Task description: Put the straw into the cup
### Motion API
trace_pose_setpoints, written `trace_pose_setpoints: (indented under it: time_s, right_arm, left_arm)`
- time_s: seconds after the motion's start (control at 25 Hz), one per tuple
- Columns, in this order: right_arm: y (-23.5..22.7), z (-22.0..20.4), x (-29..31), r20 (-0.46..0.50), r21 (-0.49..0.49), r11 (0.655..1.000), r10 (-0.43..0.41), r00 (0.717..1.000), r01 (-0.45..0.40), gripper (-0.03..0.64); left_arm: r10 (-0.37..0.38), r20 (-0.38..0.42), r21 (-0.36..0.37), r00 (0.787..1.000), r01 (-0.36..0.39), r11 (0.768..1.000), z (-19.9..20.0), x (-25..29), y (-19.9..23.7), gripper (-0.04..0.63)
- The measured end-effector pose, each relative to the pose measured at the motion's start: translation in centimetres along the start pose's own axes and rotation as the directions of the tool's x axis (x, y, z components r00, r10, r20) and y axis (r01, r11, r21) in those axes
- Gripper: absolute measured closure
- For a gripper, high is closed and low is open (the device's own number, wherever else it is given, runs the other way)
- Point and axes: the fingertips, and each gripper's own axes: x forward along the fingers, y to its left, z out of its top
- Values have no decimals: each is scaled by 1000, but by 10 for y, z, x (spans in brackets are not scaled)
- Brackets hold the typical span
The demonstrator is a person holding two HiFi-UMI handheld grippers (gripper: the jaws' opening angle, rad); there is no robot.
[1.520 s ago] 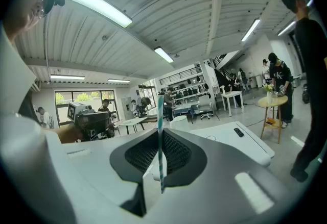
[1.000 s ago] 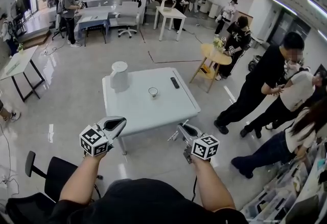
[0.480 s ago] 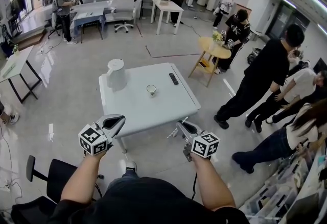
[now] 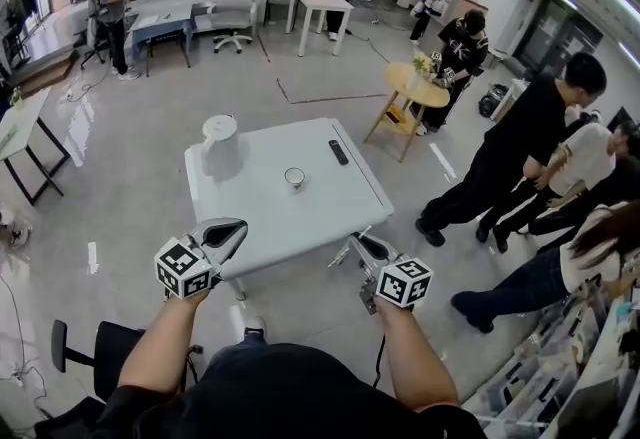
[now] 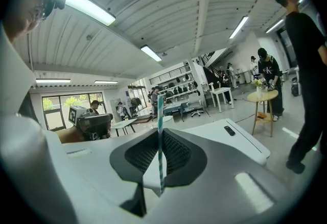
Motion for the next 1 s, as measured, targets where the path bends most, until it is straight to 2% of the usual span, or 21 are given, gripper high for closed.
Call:
trace_pose_setpoints:
  time_s: [0.68, 1.0]
  right_arm:
    - [-36, 19, 61, -25, 21, 999, -49, 999, 49, 563]
    - [-50, 30, 92, -22, 10, 998, -61, 998, 61, 563]
  left_arm:
    - [-68, -27, -52, 997, 66, 996, -11, 47, 73, 595]
    - [-78, -27, -47, 997, 77, 996, -9, 60, 112, 595]
